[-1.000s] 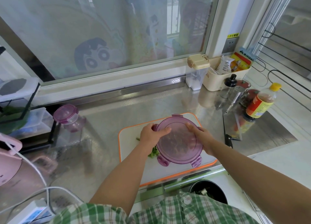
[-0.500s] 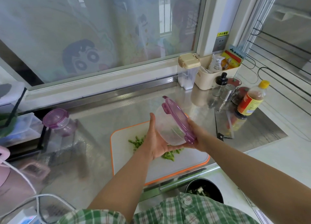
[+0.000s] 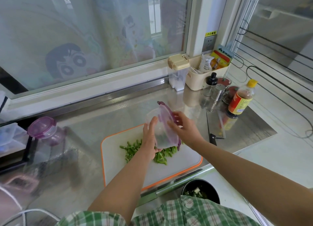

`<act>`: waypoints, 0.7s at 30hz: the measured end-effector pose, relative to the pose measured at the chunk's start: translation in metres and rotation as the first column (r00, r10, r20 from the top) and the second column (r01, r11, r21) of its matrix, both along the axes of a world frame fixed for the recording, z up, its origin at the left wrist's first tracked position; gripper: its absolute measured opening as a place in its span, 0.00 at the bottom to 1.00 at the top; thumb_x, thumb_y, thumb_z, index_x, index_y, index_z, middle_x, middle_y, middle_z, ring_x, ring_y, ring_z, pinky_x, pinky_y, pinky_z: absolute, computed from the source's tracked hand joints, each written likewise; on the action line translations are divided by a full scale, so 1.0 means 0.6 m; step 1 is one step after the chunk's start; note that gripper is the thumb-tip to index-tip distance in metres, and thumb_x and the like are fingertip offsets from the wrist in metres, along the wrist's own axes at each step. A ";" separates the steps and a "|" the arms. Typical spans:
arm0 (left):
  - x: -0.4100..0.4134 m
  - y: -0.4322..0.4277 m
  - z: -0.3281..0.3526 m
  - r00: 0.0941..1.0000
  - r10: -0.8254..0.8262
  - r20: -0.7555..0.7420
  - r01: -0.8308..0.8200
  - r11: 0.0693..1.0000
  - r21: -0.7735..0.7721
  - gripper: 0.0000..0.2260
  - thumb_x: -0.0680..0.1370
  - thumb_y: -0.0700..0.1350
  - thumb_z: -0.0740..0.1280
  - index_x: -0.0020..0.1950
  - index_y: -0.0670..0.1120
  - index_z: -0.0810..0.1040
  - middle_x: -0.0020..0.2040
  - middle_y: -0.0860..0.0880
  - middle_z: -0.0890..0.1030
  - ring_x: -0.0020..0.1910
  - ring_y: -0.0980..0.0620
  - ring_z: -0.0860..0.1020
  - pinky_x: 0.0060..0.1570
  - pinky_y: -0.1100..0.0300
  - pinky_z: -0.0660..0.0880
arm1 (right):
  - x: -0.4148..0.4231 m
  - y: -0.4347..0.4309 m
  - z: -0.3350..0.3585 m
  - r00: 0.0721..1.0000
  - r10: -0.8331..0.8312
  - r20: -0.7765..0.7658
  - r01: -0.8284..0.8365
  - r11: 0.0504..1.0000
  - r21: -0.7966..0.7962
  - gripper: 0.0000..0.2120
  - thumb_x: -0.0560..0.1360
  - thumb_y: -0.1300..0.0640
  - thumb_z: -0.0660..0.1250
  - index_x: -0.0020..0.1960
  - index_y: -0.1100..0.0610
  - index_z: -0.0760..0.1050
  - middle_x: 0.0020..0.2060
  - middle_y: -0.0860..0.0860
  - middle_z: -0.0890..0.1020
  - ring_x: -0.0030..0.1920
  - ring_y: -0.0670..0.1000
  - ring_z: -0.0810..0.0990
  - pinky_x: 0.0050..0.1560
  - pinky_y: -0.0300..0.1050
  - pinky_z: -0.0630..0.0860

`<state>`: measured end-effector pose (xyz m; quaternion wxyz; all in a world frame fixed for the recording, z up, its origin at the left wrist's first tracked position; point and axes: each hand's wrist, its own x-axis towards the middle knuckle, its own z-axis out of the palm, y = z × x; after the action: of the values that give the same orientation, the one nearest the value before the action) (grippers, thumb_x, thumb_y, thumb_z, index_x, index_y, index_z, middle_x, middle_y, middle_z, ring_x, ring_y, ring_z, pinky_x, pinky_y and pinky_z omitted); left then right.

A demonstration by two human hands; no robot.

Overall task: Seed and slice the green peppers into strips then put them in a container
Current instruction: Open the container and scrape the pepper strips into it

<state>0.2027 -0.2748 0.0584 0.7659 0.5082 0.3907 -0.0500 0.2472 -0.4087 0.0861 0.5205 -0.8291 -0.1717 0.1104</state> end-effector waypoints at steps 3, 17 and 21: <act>0.005 0.003 0.001 0.999 -0.018 -0.028 0.018 1.000 0.011 0.42 0.66 0.73 0.66 0.75 0.59 0.60 0.71 0.47 0.68 0.65 0.43 0.71 0.43 0.53 0.73 | 0.004 -0.004 -0.003 0.995 -0.091 0.034 0.090 0.995 0.032 0.12 0.81 0.52 0.60 0.61 0.55 0.73 0.46 0.51 0.82 0.46 0.51 0.81 0.46 0.49 0.80; 0.014 0.062 -0.004 0.960 0.191 0.206 -0.106 0.926 -0.363 0.36 0.71 0.75 0.53 0.70 0.53 0.72 0.65 0.41 0.77 0.63 0.36 0.75 0.56 0.39 0.75 | 0.150 -0.078 -0.099 0.387 -0.490 -0.781 0.873 0.468 0.139 0.09 0.82 0.58 0.56 0.58 0.58 0.71 0.34 0.54 0.72 0.29 0.49 0.70 0.23 0.37 0.70; 0.020 0.054 -0.001 0.970 0.161 0.179 -0.076 0.910 -0.406 0.36 0.73 0.74 0.50 0.68 0.51 0.74 0.64 0.39 0.77 0.62 0.35 0.75 0.57 0.39 0.74 | 0.171 -0.060 -0.091 0.417 -0.324 -0.849 0.861 0.441 0.255 0.10 0.82 0.63 0.57 0.62 0.62 0.67 0.41 0.60 0.75 0.36 0.54 0.76 0.33 0.48 0.80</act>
<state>0.2146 -0.2423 0.0579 0.8912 0.3200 0.3202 -0.0275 0.3496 -0.4447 0.0313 0.8007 -0.4706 0.3469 0.1304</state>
